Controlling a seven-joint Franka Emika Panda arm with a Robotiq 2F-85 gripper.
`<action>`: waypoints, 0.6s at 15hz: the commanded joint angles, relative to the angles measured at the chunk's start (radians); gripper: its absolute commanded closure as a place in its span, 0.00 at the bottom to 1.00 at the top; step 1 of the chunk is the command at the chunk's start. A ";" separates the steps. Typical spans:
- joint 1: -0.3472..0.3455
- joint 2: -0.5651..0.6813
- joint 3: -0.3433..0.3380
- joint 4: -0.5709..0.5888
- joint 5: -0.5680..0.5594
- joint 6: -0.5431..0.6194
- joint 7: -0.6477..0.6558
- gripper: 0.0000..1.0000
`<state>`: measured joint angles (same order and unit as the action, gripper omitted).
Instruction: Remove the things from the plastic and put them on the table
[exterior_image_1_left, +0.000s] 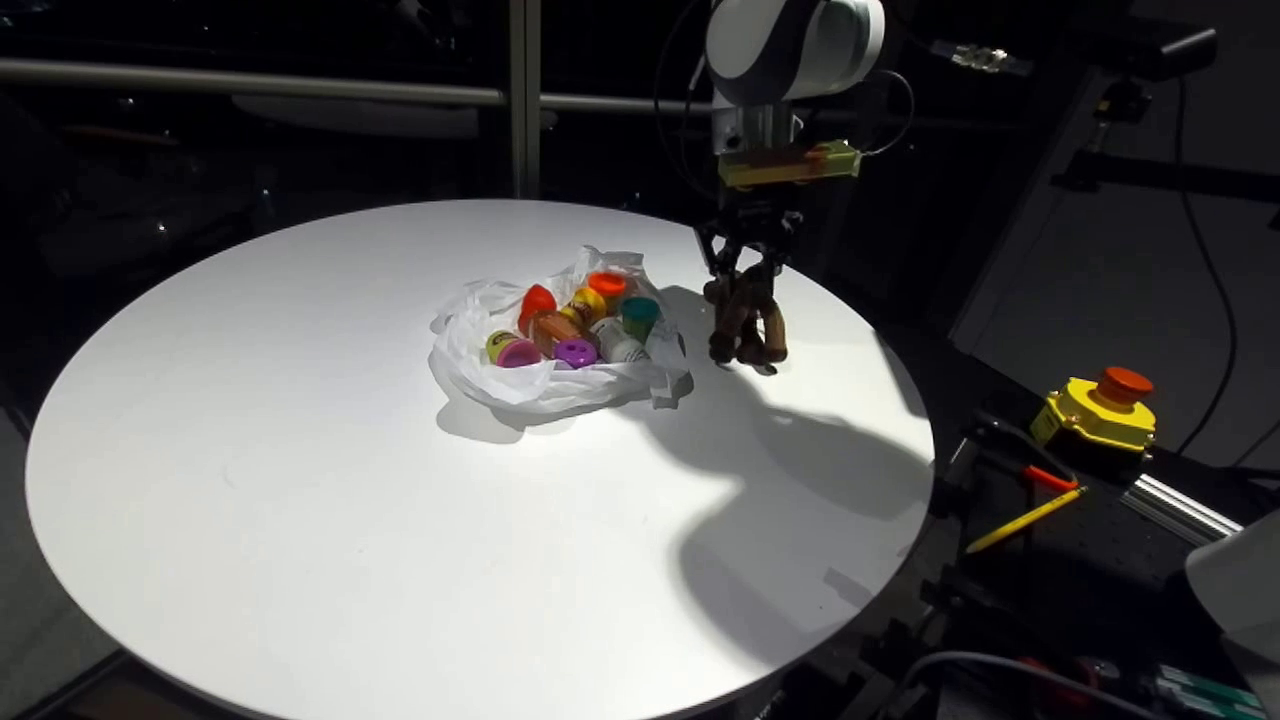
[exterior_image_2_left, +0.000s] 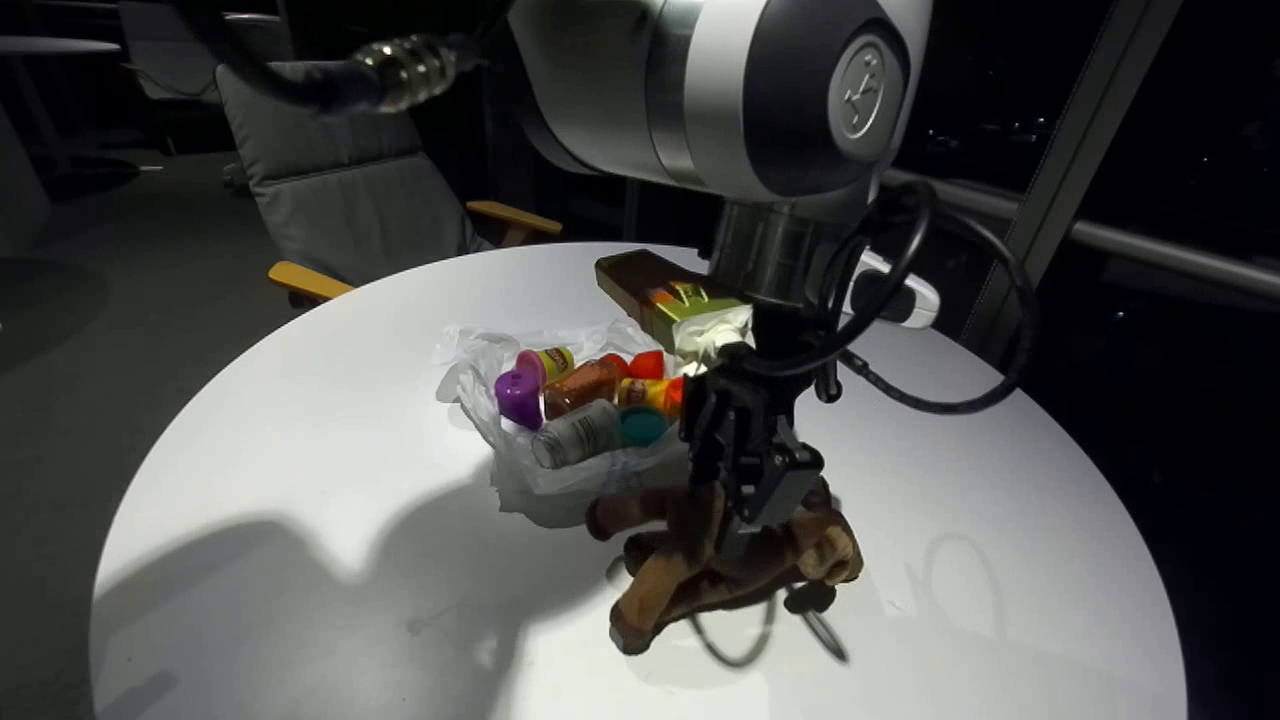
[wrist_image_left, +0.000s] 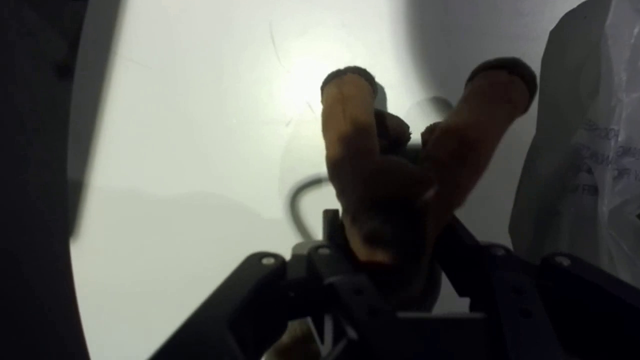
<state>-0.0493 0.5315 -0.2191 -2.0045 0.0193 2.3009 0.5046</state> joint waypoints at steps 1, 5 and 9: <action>0.079 -0.121 -0.056 -0.036 -0.103 -0.025 0.114 0.16; 0.113 -0.212 -0.019 -0.028 -0.169 -0.040 0.173 0.00; 0.088 -0.180 0.086 0.029 -0.042 -0.038 0.093 0.00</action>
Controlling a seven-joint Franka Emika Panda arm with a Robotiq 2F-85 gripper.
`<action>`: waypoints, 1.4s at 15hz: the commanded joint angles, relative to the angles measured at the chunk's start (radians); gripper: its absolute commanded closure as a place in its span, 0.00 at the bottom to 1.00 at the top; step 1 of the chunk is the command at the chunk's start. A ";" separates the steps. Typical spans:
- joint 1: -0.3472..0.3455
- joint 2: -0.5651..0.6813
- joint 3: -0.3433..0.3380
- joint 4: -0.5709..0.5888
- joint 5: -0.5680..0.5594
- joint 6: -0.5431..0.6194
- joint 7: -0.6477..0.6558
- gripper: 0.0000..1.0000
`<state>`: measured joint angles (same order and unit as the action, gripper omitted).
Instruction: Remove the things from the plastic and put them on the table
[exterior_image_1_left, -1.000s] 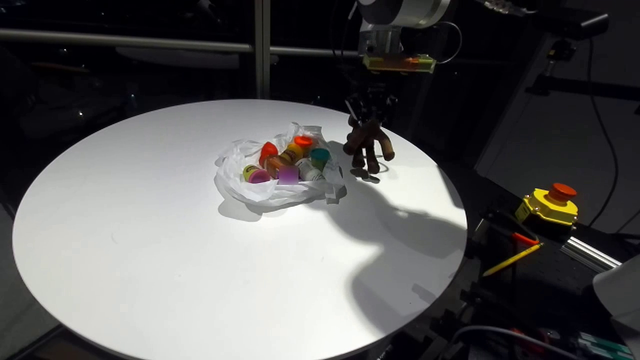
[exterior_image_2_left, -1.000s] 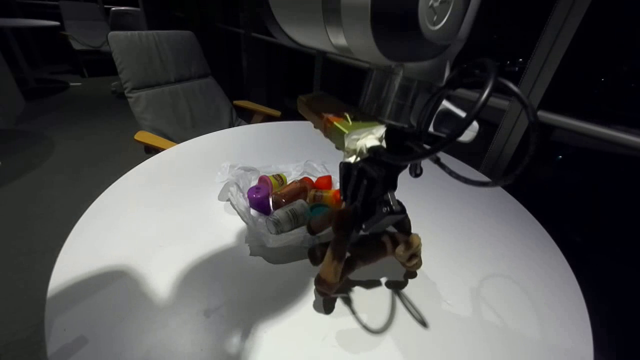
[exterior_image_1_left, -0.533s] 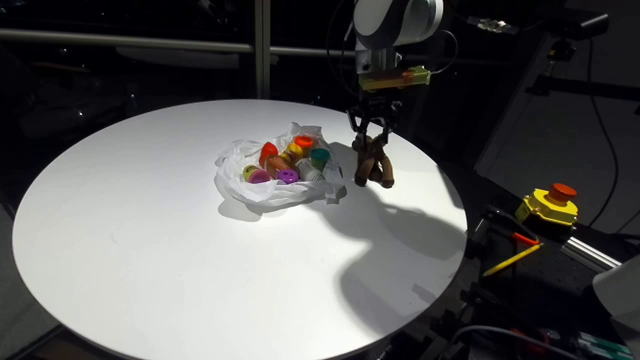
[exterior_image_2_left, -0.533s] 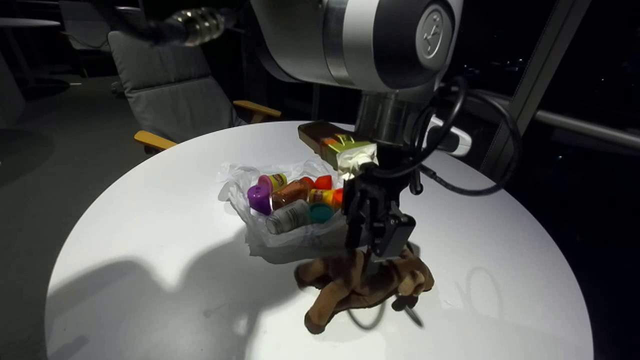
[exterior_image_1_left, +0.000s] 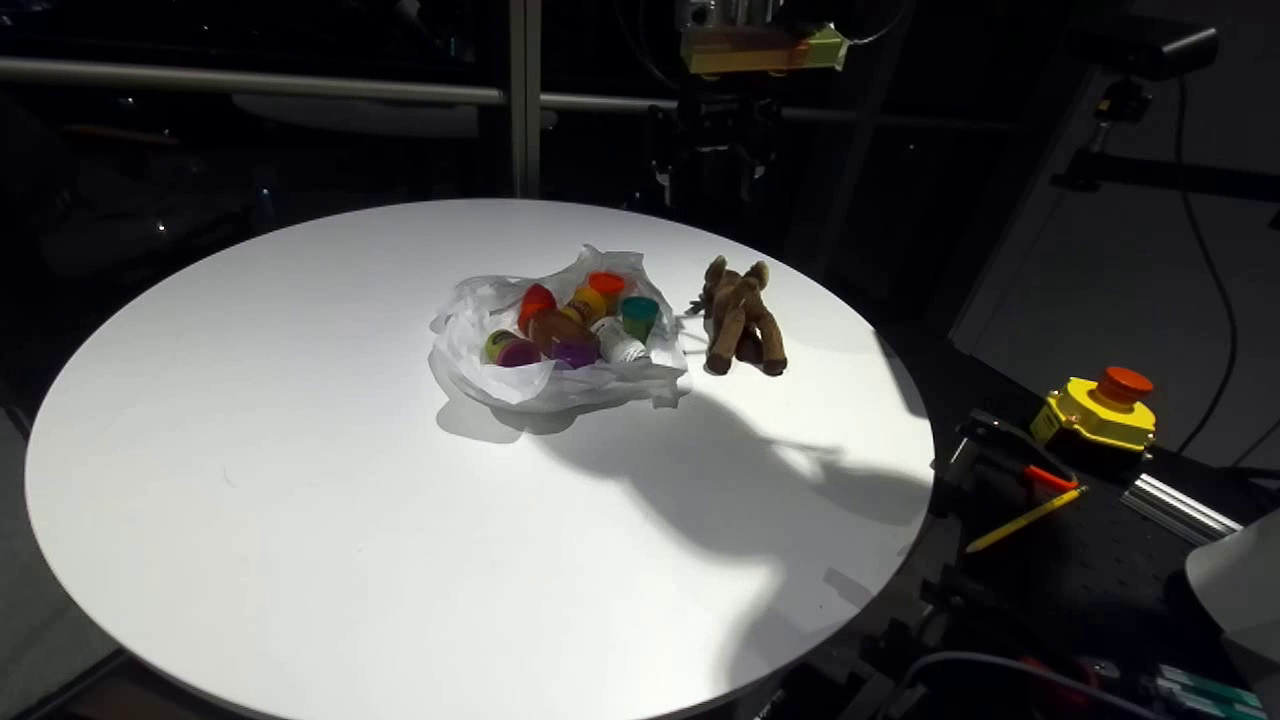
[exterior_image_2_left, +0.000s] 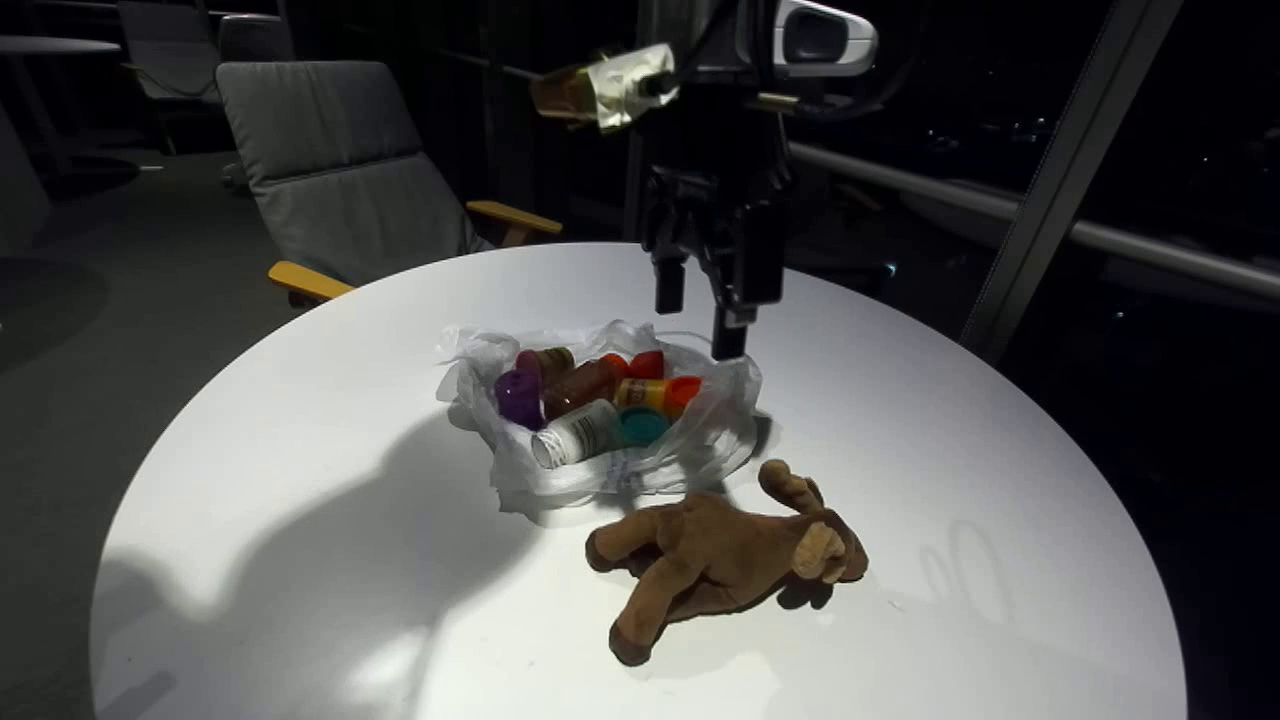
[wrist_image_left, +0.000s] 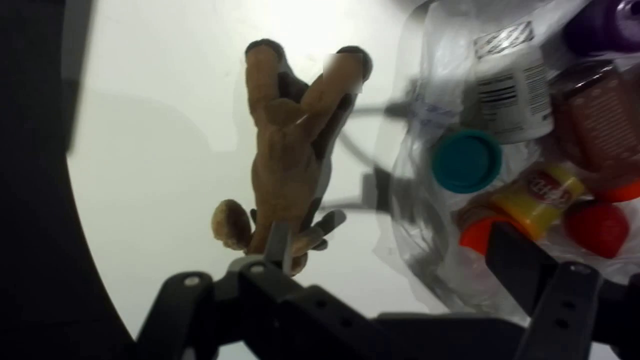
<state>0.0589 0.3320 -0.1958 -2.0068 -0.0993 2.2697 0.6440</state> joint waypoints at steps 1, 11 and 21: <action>-0.024 0.040 0.082 0.045 0.115 -0.009 -0.052 0.00; -0.065 0.257 0.113 0.160 0.324 -0.019 -0.064 0.00; -0.120 0.389 0.117 0.317 0.449 -0.096 -0.052 0.00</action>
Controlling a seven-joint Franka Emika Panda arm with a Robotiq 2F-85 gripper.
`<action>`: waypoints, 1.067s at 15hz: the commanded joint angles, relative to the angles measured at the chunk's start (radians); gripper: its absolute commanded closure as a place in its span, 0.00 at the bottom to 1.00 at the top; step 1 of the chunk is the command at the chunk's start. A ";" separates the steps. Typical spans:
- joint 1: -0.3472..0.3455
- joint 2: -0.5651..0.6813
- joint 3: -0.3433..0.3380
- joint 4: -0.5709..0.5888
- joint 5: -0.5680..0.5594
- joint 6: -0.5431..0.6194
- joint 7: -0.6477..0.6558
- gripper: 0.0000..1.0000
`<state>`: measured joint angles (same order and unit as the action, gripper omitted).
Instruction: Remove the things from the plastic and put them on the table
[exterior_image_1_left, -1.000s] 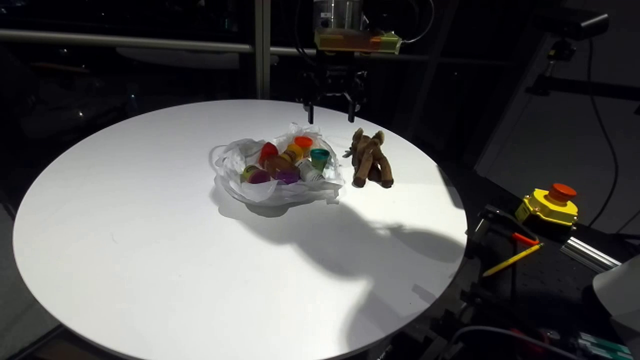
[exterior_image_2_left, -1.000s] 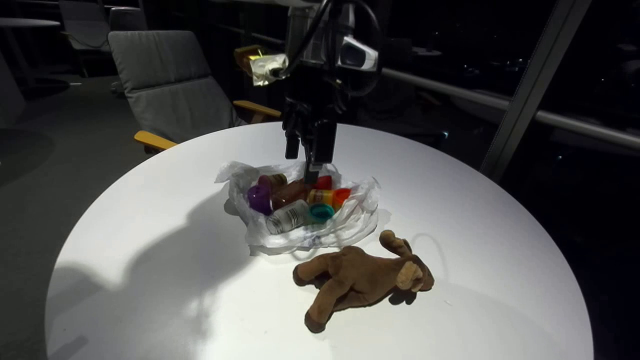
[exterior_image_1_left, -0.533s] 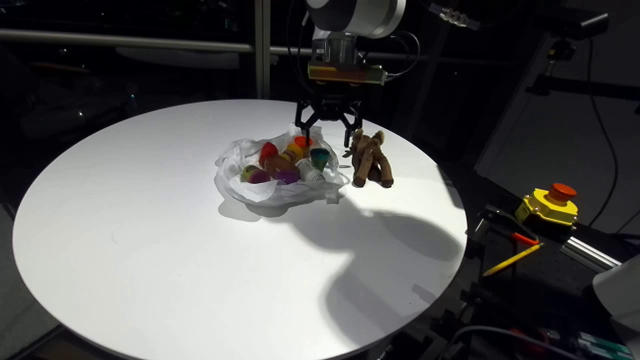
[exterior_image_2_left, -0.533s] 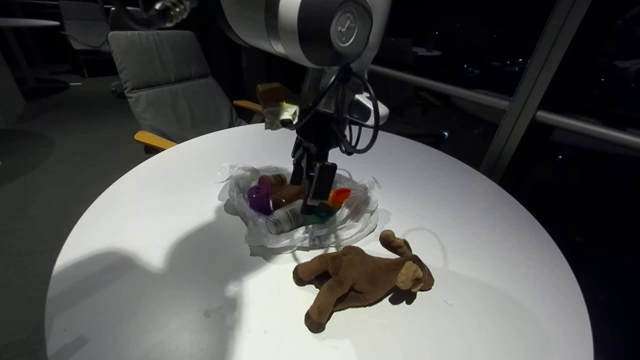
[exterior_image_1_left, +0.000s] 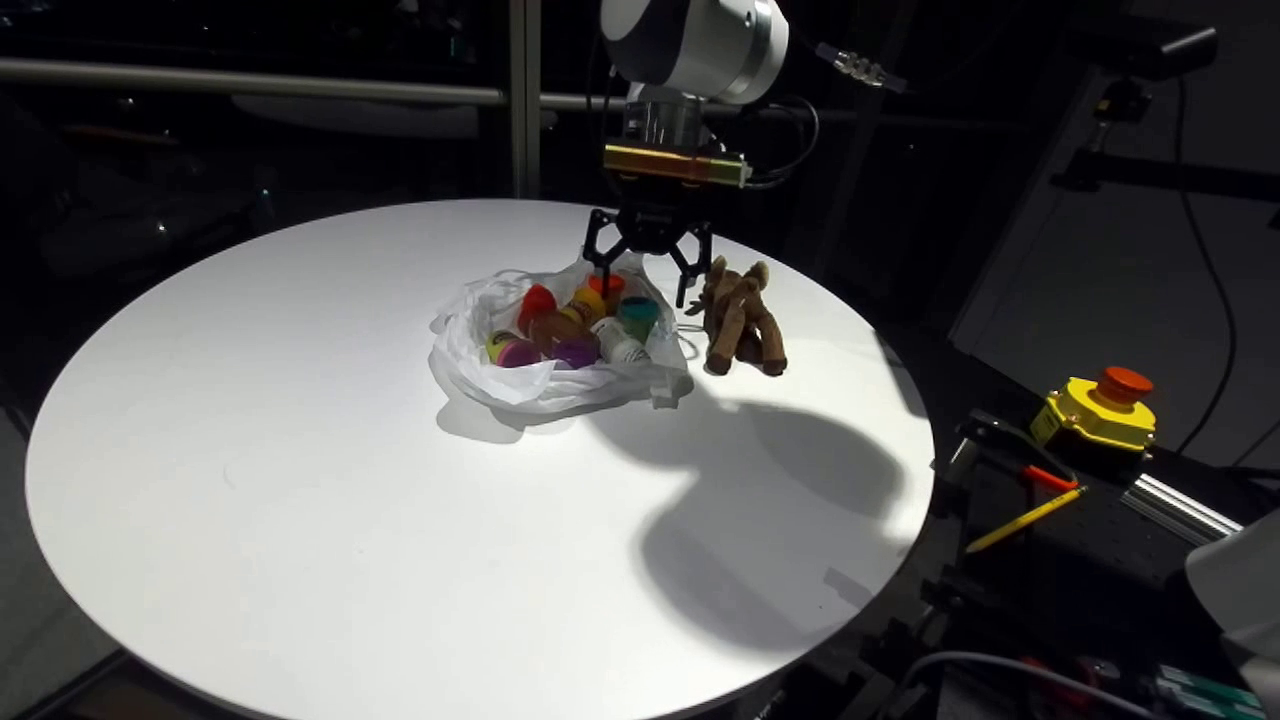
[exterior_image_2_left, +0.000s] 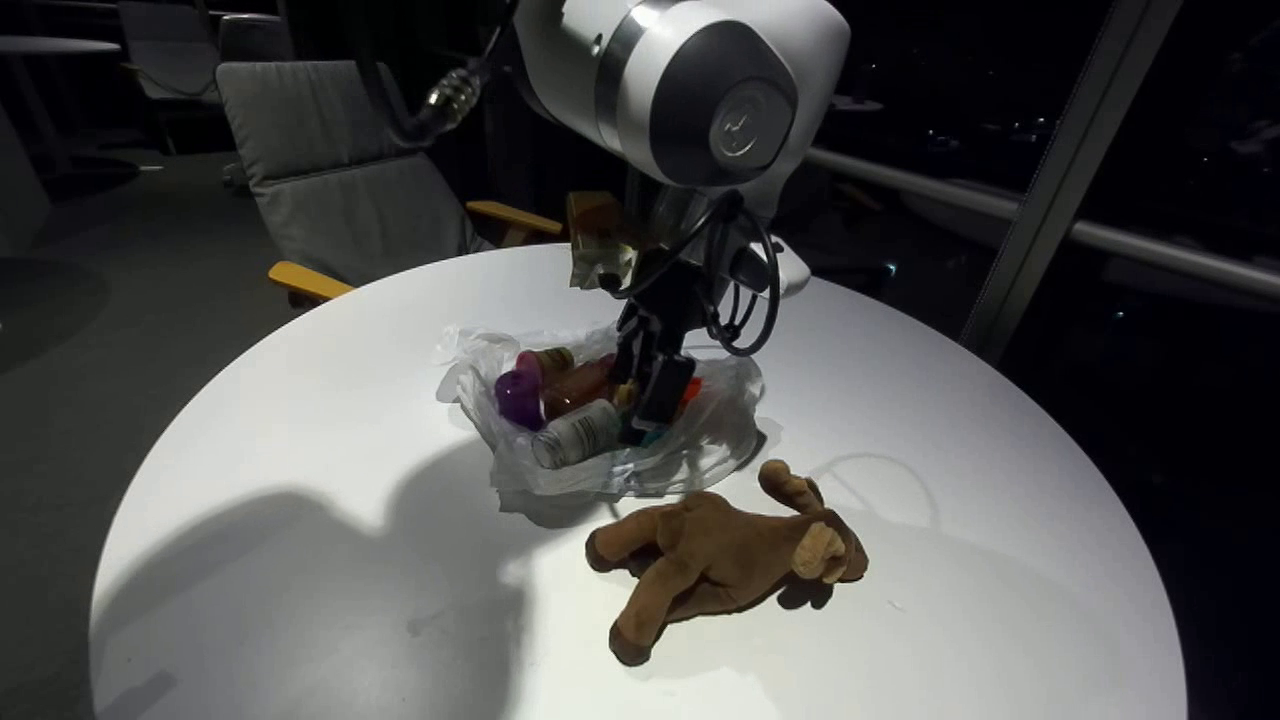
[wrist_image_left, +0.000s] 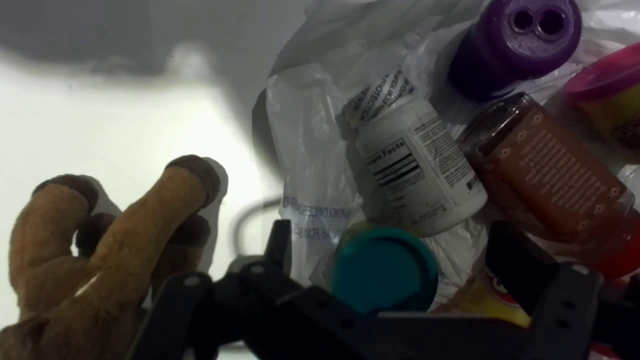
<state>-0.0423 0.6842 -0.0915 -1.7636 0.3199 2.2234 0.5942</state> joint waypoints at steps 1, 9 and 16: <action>-0.020 0.047 0.010 0.088 0.031 -0.058 0.002 0.00; -0.009 0.106 -0.007 0.170 0.010 -0.098 0.033 0.26; -0.008 0.137 -0.032 0.208 -0.005 -0.115 0.075 0.72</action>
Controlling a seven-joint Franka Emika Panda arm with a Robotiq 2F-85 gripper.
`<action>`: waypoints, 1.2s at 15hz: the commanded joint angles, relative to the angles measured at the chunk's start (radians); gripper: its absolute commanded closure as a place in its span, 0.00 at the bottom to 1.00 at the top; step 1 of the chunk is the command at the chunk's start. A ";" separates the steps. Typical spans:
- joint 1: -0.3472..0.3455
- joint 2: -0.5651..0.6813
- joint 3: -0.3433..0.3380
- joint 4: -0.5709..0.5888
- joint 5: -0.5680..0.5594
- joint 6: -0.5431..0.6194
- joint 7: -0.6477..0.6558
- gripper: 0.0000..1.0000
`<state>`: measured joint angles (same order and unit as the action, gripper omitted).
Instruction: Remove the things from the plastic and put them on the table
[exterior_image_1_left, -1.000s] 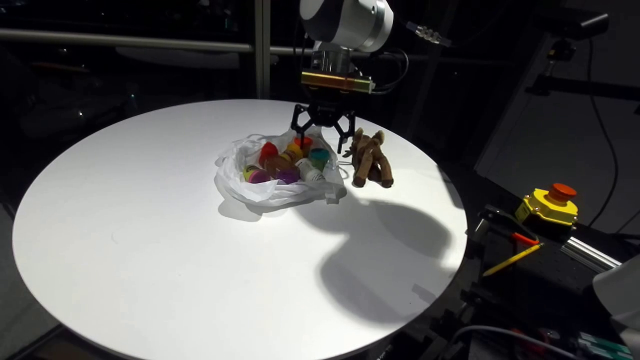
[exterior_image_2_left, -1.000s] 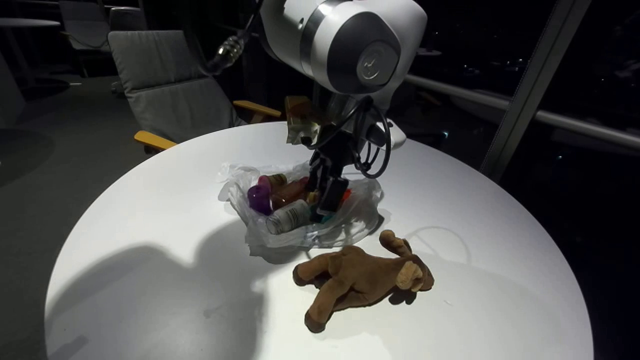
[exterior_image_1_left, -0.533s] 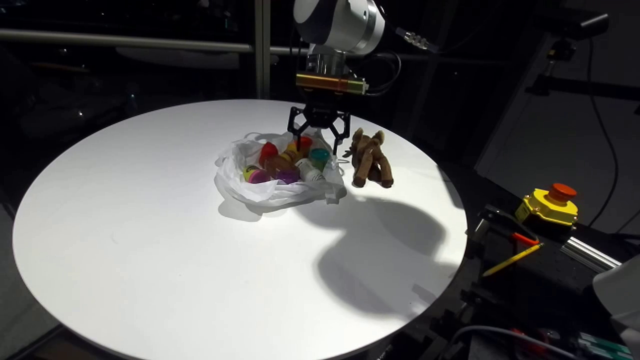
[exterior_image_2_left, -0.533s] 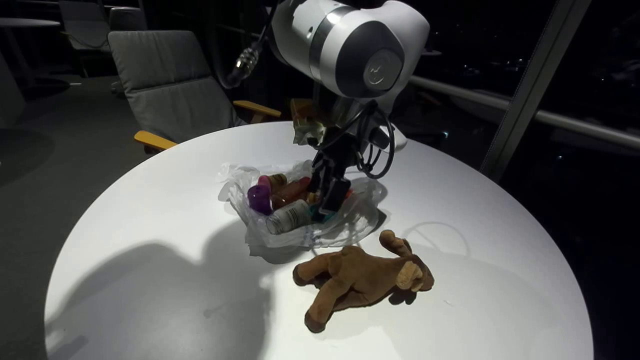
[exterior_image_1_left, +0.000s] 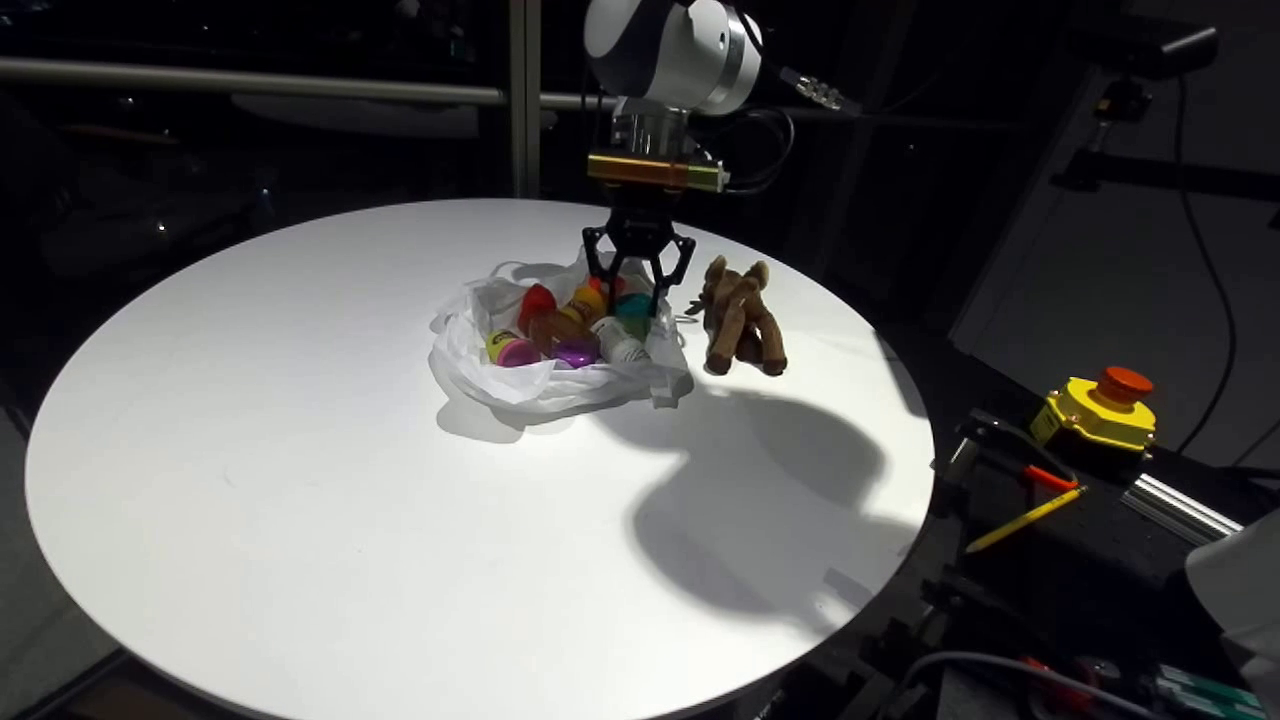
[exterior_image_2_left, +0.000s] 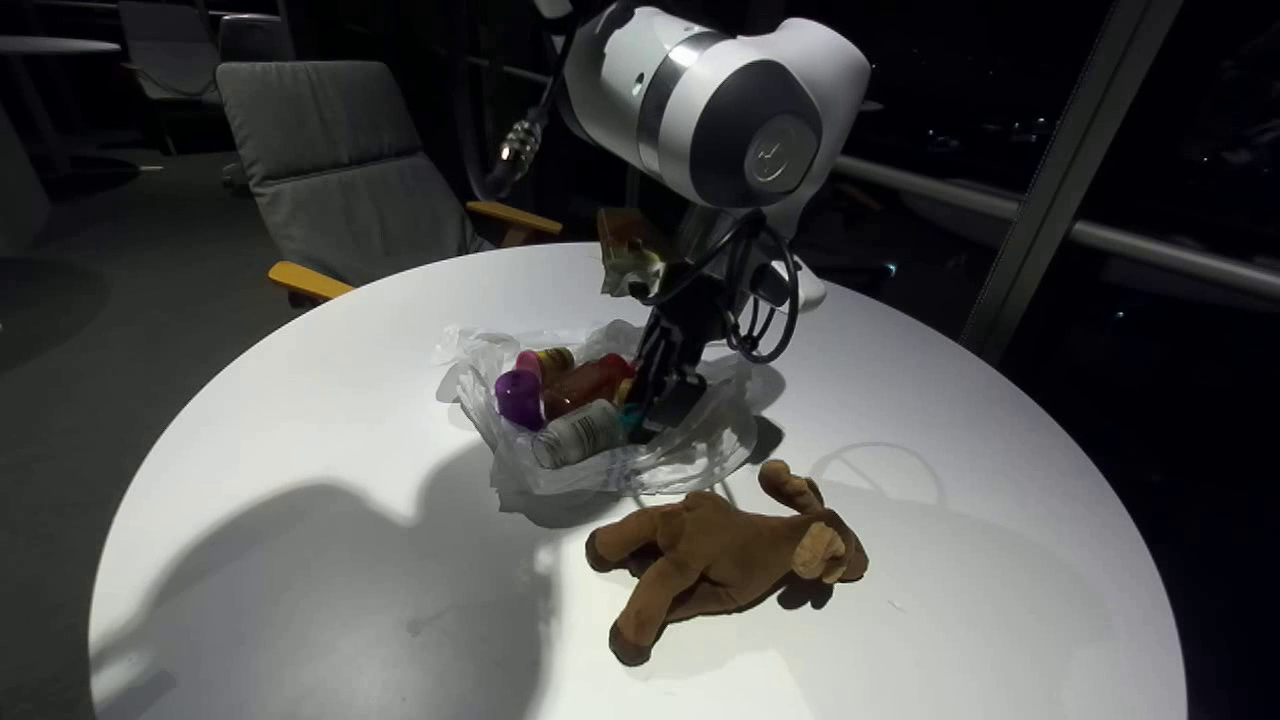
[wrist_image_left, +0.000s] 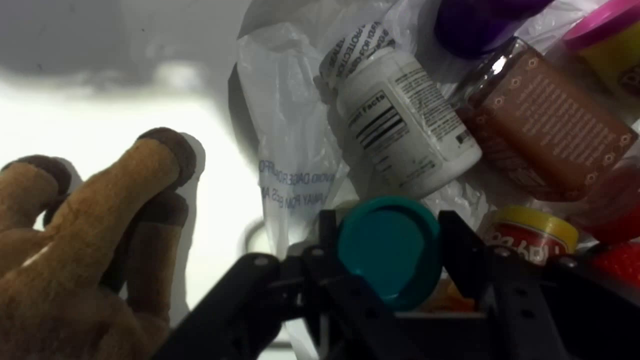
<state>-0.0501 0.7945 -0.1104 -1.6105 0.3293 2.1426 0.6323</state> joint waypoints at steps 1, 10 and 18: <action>0.000 0.023 -0.014 0.052 -0.013 -0.032 0.041 0.72; -0.028 -0.274 0.029 -0.227 0.064 0.056 -0.083 0.72; -0.119 -0.562 -0.015 -0.621 0.143 0.278 -0.312 0.72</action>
<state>-0.1311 0.3727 -0.1174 -2.0528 0.4089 2.3128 0.4200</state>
